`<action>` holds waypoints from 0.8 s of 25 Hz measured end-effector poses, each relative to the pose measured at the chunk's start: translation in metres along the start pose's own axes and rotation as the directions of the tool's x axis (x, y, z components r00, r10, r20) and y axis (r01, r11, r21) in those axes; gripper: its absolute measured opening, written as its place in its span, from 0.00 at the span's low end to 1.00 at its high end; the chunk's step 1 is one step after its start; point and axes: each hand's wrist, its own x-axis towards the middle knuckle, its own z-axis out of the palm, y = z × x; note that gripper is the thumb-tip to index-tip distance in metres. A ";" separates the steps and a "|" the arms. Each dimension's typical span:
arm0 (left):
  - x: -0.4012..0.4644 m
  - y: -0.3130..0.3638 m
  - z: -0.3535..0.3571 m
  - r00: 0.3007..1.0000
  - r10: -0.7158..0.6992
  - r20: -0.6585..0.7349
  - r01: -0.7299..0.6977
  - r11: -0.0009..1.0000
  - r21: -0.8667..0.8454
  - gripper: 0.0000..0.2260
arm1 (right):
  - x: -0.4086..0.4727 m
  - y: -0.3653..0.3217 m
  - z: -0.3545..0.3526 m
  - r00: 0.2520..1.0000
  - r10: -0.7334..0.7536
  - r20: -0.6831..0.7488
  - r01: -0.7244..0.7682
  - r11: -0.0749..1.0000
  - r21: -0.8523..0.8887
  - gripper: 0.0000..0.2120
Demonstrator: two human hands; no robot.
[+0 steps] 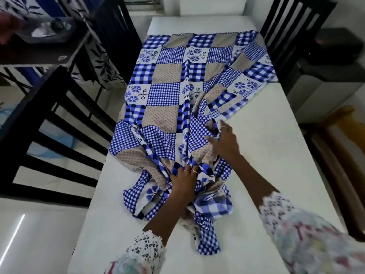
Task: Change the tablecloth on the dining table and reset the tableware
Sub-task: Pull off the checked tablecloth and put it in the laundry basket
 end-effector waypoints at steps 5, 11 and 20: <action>-0.001 -0.006 0.006 0.998 -0.054 -0.026 0.052 0.997 -0.064 0.38 | -0.002 -0.035 0.024 0.978 -0.068 0.199 0.112 0.970 -0.216 0.17; 0.000 -0.015 0.016 0.998 -0.064 -0.018 0.060 0.988 -0.145 0.32 | -0.131 -0.040 0.034 0.992 0.002 0.129 0.031 0.968 -0.250 0.14; 0.040 -0.099 -0.035 0.902 -0.376 -0.213 0.217 0.820 -0.529 0.35 | -0.133 -0.015 0.076 0.957 0.237 0.168 -0.200 0.957 -0.211 0.10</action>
